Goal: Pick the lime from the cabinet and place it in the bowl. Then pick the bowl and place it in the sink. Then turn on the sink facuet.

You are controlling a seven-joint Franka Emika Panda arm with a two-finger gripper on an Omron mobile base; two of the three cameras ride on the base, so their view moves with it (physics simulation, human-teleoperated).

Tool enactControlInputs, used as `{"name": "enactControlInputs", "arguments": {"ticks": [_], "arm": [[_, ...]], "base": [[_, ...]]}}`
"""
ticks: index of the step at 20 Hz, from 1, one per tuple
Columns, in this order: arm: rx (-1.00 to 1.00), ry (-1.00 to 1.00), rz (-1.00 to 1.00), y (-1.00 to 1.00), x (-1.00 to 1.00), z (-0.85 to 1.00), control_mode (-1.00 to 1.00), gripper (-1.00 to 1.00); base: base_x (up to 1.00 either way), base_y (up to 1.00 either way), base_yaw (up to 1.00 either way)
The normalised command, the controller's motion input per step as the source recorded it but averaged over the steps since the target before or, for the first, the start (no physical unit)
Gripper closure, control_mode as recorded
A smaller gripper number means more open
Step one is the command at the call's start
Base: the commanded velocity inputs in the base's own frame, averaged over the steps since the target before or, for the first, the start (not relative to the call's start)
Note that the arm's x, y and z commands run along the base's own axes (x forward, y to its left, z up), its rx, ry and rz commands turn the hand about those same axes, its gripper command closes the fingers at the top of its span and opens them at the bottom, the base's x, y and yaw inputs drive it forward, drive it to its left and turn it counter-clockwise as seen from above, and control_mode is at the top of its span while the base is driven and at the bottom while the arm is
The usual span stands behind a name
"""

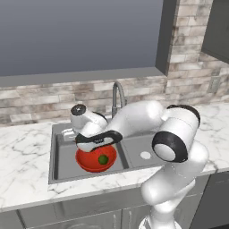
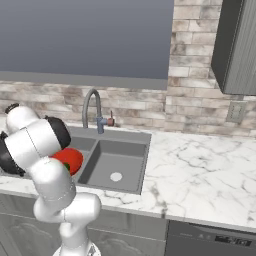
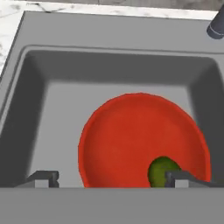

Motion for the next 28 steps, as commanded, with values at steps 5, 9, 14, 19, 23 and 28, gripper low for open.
{"name": "enactControlInputs", "arguments": {"ticks": [5,9,14,19,23,28], "arm": [[0.10,0.00,-0.01,-0.21,-0.96,1.00,-1.00,-1.00],[0.12,0.00,0.00,-0.34,-1.00,1.00,-1.00,-1.00],[0.15,0.00,-0.01,-0.47,-0.99,1.00,-1.00,-1.00],[0.14,-0.01,-0.06,-0.59,-0.84,1.00,-1.00,-1.00],[0.19,0.00,-0.09,-0.76,-0.88,0.42,-1.00,-1.00],[0.07,-0.01,-0.14,-0.63,-0.41,0.34,-1.00,-1.00]], "base": [[0.00,0.00,0.00],[0.00,0.00,0.00],[0.00,0.00,0.00],[0.00,0.00,0.00],[0.00,0.00,0.00],[0.00,0.00,0.00]]}}
